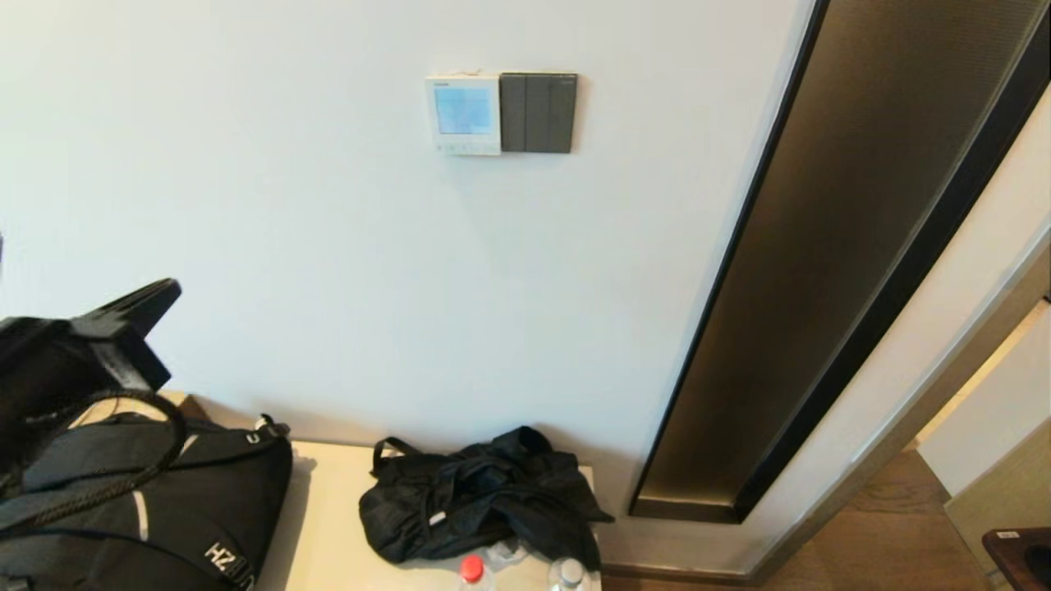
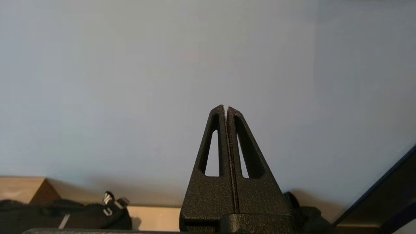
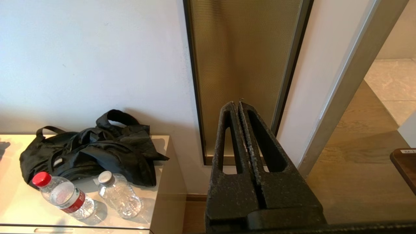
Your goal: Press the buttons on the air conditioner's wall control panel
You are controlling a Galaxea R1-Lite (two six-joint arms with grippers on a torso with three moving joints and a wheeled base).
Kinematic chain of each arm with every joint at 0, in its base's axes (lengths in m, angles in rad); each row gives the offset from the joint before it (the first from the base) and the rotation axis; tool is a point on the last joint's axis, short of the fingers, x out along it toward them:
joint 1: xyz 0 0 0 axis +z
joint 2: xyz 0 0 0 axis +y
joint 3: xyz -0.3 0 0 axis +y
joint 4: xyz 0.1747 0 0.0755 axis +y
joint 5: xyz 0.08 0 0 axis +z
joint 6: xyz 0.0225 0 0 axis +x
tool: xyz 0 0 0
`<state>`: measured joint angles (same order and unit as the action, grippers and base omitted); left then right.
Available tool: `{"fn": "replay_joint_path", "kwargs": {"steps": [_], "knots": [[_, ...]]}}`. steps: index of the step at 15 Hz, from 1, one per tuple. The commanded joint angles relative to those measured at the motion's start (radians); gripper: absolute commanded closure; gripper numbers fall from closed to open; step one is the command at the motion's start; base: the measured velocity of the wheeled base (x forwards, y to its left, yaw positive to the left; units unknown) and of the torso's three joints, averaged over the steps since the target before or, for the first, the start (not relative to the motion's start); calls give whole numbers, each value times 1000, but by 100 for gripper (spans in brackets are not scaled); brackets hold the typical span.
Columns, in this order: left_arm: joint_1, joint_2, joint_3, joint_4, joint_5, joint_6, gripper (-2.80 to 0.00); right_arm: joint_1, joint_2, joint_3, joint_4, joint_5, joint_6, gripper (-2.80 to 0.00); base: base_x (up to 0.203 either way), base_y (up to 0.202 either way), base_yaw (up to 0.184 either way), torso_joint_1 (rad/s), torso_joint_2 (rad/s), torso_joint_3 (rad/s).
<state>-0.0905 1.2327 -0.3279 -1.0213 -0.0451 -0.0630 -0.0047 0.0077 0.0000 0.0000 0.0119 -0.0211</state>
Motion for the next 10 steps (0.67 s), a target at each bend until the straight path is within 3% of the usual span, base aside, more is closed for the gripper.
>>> {"fn": "replay_joint_path", "kwargs": {"steps": [1,4,10], "knots": [[22,-189,125,4,2,0,0,0,2,2,0,0,1,0,0,0,0,0,0,0],[28,-350,201,100,16,0,0,0,2,2,0,0,1,0,0,0,0,0,0,0],[30,-732,217,537,67,3,0,0,2,2,0,0,1,0,0,0,0,0,0,0]]}}
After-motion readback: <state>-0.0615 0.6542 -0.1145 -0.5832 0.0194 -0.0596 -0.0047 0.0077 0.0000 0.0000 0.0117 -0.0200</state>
